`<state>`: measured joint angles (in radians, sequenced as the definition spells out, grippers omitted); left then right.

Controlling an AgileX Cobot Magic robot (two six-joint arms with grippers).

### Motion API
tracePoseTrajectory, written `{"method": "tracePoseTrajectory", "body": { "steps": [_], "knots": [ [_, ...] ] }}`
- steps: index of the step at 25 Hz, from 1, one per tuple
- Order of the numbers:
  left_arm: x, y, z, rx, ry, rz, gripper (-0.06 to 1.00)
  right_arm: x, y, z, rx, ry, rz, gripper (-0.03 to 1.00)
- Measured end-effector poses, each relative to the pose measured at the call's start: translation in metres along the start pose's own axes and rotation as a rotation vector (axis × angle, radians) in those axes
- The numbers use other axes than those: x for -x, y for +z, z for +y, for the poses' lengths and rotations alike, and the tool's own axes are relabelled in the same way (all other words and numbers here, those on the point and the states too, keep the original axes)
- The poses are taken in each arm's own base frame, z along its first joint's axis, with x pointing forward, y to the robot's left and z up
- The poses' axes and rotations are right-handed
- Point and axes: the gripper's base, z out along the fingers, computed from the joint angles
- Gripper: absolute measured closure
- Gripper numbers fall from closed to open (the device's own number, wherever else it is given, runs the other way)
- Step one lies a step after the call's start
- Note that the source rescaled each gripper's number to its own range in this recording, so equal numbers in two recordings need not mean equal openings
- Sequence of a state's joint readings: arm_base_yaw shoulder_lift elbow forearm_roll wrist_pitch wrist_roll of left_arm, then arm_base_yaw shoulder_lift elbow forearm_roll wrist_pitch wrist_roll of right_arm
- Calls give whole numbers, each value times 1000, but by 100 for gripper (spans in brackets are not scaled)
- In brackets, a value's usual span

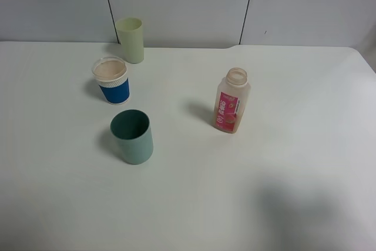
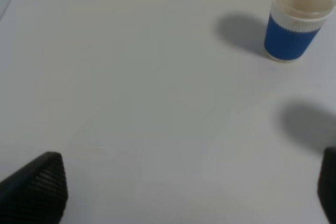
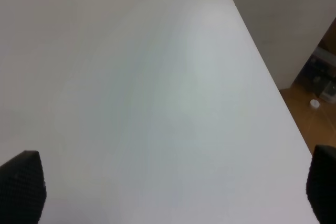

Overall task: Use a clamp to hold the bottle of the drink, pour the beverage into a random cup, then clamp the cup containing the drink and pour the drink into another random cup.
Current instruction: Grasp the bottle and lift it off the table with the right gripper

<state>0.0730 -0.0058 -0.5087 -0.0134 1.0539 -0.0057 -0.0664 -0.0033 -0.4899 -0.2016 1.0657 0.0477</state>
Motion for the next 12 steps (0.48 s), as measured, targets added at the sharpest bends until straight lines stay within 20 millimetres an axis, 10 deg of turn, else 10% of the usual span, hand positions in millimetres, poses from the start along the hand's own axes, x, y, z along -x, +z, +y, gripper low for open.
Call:
{"method": "tracePoseTrajectory", "body": {
  "steps": [12],
  "knots": [
    [0,0,0,0,0,0,7,0,0,0,0,0,0,-3]
  ]
}}
